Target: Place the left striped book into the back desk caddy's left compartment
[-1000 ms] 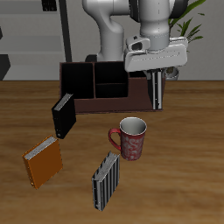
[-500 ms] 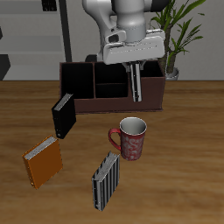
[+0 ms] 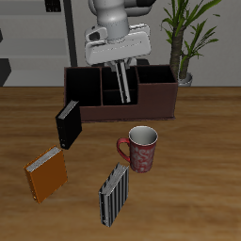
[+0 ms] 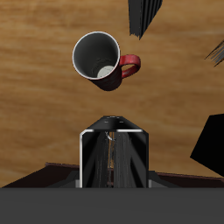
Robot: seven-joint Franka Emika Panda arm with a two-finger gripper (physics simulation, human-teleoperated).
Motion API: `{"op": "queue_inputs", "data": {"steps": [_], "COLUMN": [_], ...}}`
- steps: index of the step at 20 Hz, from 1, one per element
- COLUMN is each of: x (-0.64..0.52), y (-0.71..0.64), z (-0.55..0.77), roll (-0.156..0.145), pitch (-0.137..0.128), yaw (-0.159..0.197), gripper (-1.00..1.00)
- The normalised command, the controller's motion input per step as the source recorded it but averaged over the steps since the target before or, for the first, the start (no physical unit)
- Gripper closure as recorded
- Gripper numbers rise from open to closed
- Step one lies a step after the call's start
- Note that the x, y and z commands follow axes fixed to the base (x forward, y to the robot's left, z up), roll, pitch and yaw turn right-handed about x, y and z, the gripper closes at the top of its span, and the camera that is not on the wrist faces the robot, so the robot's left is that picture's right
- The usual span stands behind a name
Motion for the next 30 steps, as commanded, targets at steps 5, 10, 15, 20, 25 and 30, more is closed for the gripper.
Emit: {"op": "queue_inputs", "data": {"steps": [5, 10, 15, 20, 25, 30], "x": [-0.19, -0.12, -0.23, -0.19, -0.4, -0.35], "y": [-0.56, -0.45, -0.51, -0.15, -0.2, -0.07], "z": [0.21, 0.15, 0.0, -0.06, -0.06, -0.01], "roll": [0.018, -0.043, -0.073, -0.02, -0.035, -0.001], "pitch": [-0.032, -0.026, -0.024, -0.014, -0.033, -0.024], "yaw": [0.02, -0.02, -0.036, -0.011, -0.019, -0.003], "gripper": [1.0, 1.0, 1.0, 1.0, 1.0, 1.0]}}
